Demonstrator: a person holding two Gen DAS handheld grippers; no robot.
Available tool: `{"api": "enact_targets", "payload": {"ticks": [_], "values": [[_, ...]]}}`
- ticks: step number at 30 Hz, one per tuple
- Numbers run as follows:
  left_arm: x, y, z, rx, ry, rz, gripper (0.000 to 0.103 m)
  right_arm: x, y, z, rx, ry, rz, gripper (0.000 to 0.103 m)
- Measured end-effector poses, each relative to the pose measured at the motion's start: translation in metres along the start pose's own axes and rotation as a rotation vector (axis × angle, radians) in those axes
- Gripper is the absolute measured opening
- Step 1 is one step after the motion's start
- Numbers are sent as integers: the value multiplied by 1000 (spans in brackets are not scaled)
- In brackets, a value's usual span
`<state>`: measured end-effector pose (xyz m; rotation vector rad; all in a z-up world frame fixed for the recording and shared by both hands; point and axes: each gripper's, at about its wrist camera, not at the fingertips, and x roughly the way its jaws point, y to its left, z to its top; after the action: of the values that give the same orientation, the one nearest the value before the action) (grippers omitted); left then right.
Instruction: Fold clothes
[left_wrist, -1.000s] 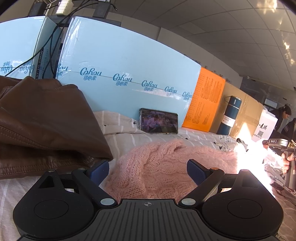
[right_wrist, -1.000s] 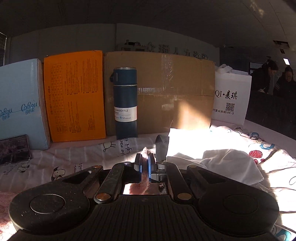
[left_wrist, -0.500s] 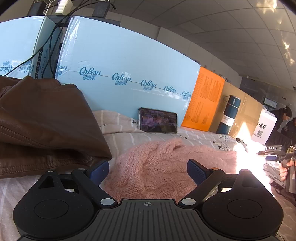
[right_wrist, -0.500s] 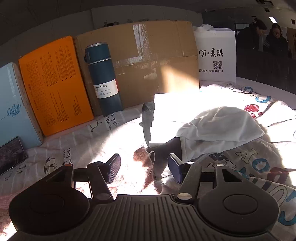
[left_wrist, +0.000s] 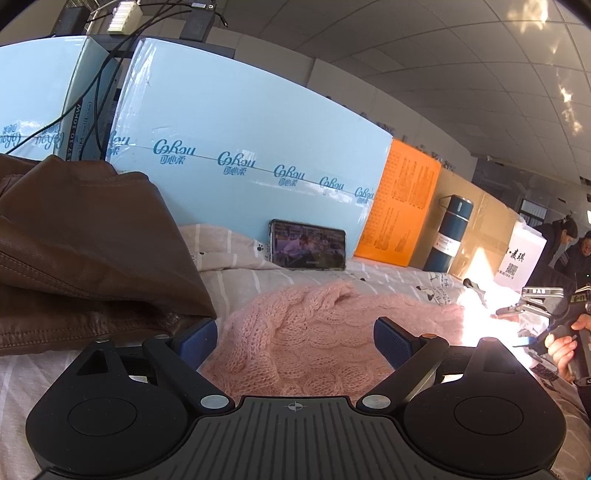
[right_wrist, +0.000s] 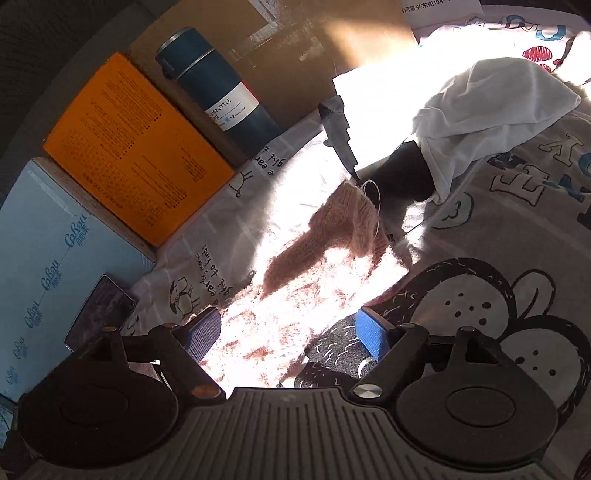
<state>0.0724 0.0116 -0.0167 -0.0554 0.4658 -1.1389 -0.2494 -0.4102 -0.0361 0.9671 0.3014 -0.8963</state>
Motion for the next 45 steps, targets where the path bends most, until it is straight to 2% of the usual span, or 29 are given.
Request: {"api": "enact_targets", "payload": {"ticks": [3,5,7,9,13,15,27,29,32,34,35,36,37,40,45], "values": [[1,0,0,-1,4,-1,94,12,4,3,22,-79,-9,78],[1,1,0,-1,7,-1,94,15,6,-1,-11,-115,-31,54],[1,0,0,1,8,0,94,17,6,-6,-42,-142,-65,22],[1,0,0,2,7,0,94,9,8,-10,-72,-172,-32,15],[0,0,0,-2,3,3,94,-31,10,-11,-78,-324,33,14],[0,0,0,-2,0,1,94,-50,13,-12,-104,-404,39,13],[-2,-2,0,4,-9,-12,94,-65,37,-52,-461,-483,-23,14],[-1,-2,0,3,-7,-13,94,-67,41,-59,-520,-487,-29,15],[-1,-3,-1,5,-5,-15,94,-64,55,-77,-617,-391,31,27],[-1,-3,-1,6,-3,-17,94,-64,63,-89,-686,-329,80,55],[-1,-3,-1,7,-1,-17,94,-64,67,-95,-722,-299,107,61],[-1,-3,-1,7,0,-18,94,-66,71,-101,-764,-275,141,75],[-1,-3,-1,8,0,-18,94,-67,74,-106,-804,-253,175,82],[0,-3,-1,6,0,-19,94,-72,83,-119,-860,-214,273,87],[0,-3,-1,5,0,-23,94,-70,83,-114,-733,-94,353,92]]}}
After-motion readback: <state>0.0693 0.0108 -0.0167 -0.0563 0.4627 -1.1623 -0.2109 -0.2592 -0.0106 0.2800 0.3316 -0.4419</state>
